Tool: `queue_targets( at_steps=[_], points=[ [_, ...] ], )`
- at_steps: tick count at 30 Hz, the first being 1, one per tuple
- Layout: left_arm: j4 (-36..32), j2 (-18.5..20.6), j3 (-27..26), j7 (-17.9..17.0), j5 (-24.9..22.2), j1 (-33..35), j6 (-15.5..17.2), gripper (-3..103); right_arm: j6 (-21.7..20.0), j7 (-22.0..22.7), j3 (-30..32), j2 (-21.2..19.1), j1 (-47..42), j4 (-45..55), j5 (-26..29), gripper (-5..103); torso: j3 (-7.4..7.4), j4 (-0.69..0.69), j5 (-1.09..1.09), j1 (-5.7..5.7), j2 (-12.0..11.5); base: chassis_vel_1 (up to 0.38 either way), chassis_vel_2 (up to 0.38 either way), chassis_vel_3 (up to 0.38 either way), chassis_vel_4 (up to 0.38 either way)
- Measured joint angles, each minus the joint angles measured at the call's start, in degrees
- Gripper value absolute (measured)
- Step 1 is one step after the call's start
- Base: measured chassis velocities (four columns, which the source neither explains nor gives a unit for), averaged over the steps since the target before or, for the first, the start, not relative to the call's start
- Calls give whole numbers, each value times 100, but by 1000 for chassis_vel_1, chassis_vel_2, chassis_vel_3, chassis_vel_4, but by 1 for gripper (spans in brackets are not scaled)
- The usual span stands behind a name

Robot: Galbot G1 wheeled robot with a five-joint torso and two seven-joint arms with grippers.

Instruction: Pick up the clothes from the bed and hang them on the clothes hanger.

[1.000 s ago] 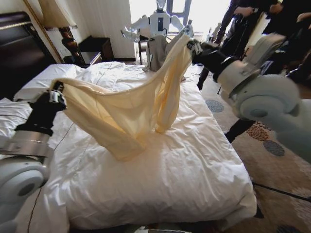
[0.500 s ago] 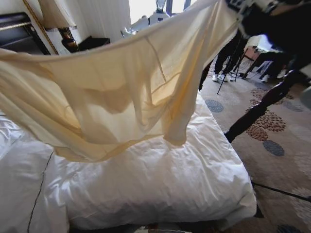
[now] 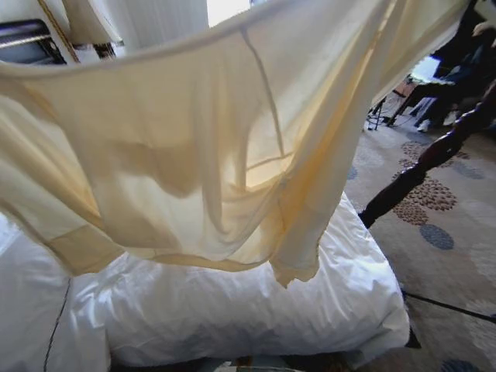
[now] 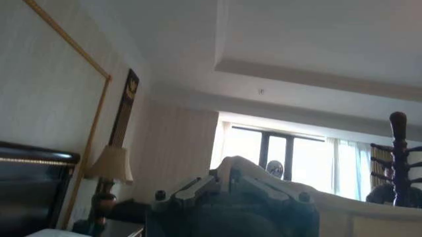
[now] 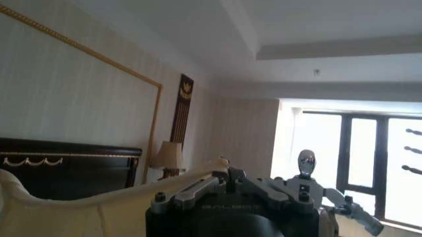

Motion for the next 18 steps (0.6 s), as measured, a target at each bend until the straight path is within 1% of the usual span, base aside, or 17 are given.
queue_targets(
  at_steps=[1, 2, 3, 4, 5, 6, 9, 10, 11, 12, 13, 15, 17, 18],
  points=[
    [10, -59, 388, -48, 199, -62, 22, 2, 1, 21, -261, 76, -3, -2, -183, 0, 0, 0, -2, 0, 0, 0, 0, 0, 0],
    [15, -91, 666, -100, 346, -105, 37, 2, 0, 47, -458, 154, -21, -5, -344, 0, 0, 0, -5, 0, 0, 0, 0, 0, 0],
    [16, -136, 1081, -147, 574, -172, 48, 2, -1, 94, -729, 270, -58, -6, -649, 0, 1, -1, -9, 1, 0, 0, 0, 0, 0],
    [18, -189, 1558, -177, 887, -261, 48, 2, 0, 153, -1008, 421, -154, -10, -1034, 0, 1, -1, -7, 2, 0, 0, 0, 0, 0],
    [18, -189, 1558, -177, 887, -261, 48, 2, 0, 153, -1008, 421, -154, -10, -1034, 0, 1, -1, -7, 2, 0, 0, 0, 0, 0],
    [18, -247, 2223, -196, 1367, -413, 34, 2, 0, 265, -1285, 649, -321, -15, -1437, 0, 2, 1, -3, 3, -1, 0, 0, 0, 0],
    [19, -233, 3331, -289, 2055, -914, -89, 2, -47, 407, -1549, 1107, -695, -84, -1905, 0, 2, 0, -1, 3, -1, 0, 0, 0, 0],
    [19, -233, 3331, -289, 2055, -914, -89, 2, -47, 407, -1549, 1107, -695, -84, -1905, 0, 2, 0, -1, 3, -1, 0, 0, 0, 0],
    [23, -191, 3775, -328, 2244, -1175, -162, 2, -62, 419, -1581, 1264, -886, -202, -2109, 0, 2, -2, -5, 2, -1, 0, 0, 0, 0],
    [80, -143, 4196, -346, 2383, -1439, -222, 2, -74, 419, -1599, 1393, -1078, -331, -2304, 0, 2, -1, -4, 2, -1, 0, 0, 0, 0],
    [80, -143, 4196, -346, 2383, -1439, -222, 2, -74, 419, -1599, 1393, -1078, -331, -2304, 0, 2, -1, -4, 2, -1, 0, 0, 0, 0],
    [359, -61, 4778, -431, 2559, -1874, -289, 2, -75, 410, -1607, 1606, -1406, -596, -2668, 0, 2, -2, -2, 2, -1, 0, 0, 0, 0],
    [559, 1, 5073, -470, 2624, -2185, -310, 2, -72, 413, -1606, 1729, -1565, -757, -2813, 0, 3, -3, -1, 4, -2, 0, 0, 0, 0],
    [620, 28, 5117, -482, 2624, -2270, -310, 2, -68, 415, -1599, 1757, -1585, -791, -2826, 0, 3, -3, 0, 5, -2, 0, 0, 0, 0]
  ],
)
